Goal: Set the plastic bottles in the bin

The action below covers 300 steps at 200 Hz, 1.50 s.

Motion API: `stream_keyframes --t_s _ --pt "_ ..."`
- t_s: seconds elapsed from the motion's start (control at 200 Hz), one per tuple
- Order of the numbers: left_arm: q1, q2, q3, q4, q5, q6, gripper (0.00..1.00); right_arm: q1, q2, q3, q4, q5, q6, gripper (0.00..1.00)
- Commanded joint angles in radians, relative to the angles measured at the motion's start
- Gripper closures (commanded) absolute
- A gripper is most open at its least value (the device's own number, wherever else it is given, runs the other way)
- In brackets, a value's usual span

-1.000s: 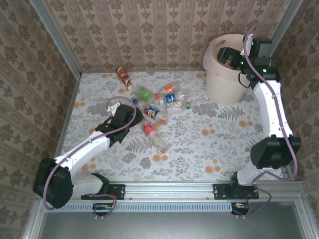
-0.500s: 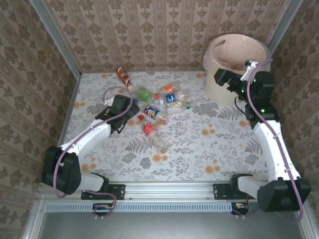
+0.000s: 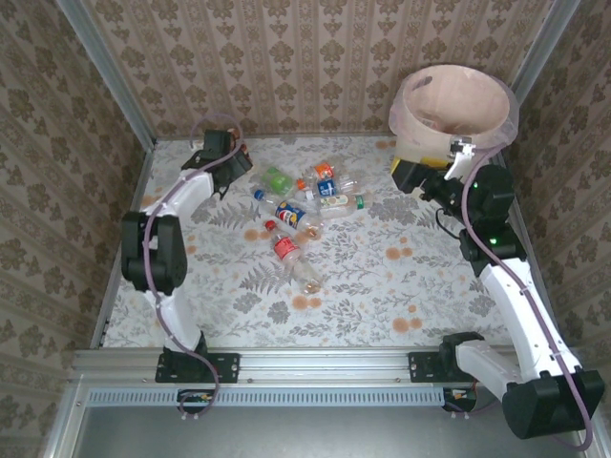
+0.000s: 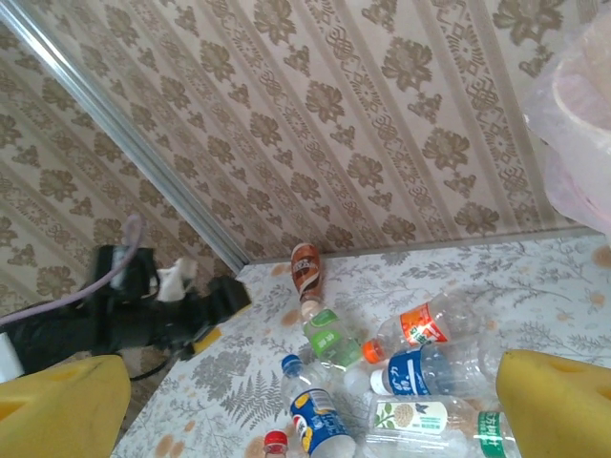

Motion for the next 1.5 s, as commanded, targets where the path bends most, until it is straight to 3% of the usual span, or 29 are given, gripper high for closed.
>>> stream_keyframes --t_s 0.0,0.395,0.825,0.96,1.065,1.305,1.495 --pt "0.003 0.099 0.135 -0.089 -0.026 0.099 0.06 0.019 -0.021 -0.015 -0.002 0.006 -0.016 0.0" --pt "0.017 0.421 0.554 -0.229 -0.063 0.172 0.08 0.062 -0.004 -0.007 -0.049 0.046 -0.046 0.0" --pt "0.037 0.683 0.901 -0.368 0.01 0.216 0.13 0.092 0.004 0.016 -0.099 0.093 -0.096 0.0" --pt "0.047 0.74 0.953 -0.395 0.063 0.189 0.21 0.096 -0.004 0.018 -0.117 0.104 -0.106 0.0" --pt "0.045 0.757 0.953 -0.436 0.036 0.171 0.26 0.1 -0.012 0.016 -0.124 0.113 -0.112 0.0" --pt "0.048 0.731 0.865 -0.395 0.046 0.199 0.54 0.102 -0.01 0.015 -0.126 0.118 -0.115 0.0" --pt "0.048 0.649 0.762 -0.327 0.044 0.231 0.65 0.109 -0.011 0.012 -0.13 0.121 -0.116 0.0"
